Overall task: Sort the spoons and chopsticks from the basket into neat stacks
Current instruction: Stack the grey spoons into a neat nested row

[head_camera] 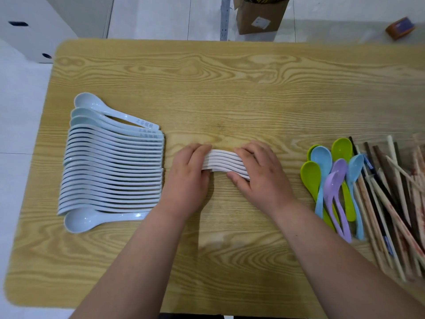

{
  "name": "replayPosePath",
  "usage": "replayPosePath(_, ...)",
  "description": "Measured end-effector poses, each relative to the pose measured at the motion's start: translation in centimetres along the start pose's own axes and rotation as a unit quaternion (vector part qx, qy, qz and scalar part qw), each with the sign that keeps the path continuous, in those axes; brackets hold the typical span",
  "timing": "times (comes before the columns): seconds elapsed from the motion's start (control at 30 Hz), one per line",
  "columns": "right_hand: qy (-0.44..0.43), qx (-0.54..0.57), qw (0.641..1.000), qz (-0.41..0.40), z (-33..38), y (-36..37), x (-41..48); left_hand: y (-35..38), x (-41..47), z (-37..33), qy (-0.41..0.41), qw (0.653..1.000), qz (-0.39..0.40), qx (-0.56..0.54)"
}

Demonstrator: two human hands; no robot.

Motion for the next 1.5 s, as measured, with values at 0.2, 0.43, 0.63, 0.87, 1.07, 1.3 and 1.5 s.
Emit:
replayPosePath(0.2,-0.029,-0.028,0.999,-0.018,0.2,0.3,-0.1,0.2,0.0,-0.1,0.055,0.998,-0.015,0.039)
replayPosePath(0.43,-0.042,-0.016,0.998,-0.037,0.1,0.4,-0.2,-0.3,-0.2,-0.5,0.084,0.995,-0.01,0.061)
replayPosePath(0.63,-0.045,0.021,0.998,-0.031,-0.1,0.2,-0.3,-0.3,-0.5,-0.4,0.088,0.995,-0.03,0.034)
replayPosePath(0.87,-0.028,0.011,0.999,-0.025,0.1,0.2,-0.5,0.0,-0.6,-0.3,0.081,0.995,-0.037,0.042)
replayPosePath(1.07,-0.043,-0.027,0.998,-0.027,0.5,0.0,-0.6,0.2,-1.2,-0.4,0.092,0.993,-0.062,0.04)
replayPosePath(1.3,-0.044,-0.038,0.998,-0.023,0.6,0.0,-0.8,0.5,-1.0,0.1,0.062,0.995,-0.071,0.013)
replayPosePath(1.5,-0.04,-0.058,0.997,-0.021,0.5,0.4,-1.0,0.5,-1.0,0.0,0.031,0.997,-0.067,0.038)
Point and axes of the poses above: each hand's wrist, its own x-axis towards the middle knuckle, its own y-axis out of the palm, z = x × y, the point moved 6 cm from there along x, towards the middle knuckle, and after that the axes turned 6 degrees about z, right-handed, at the moved point
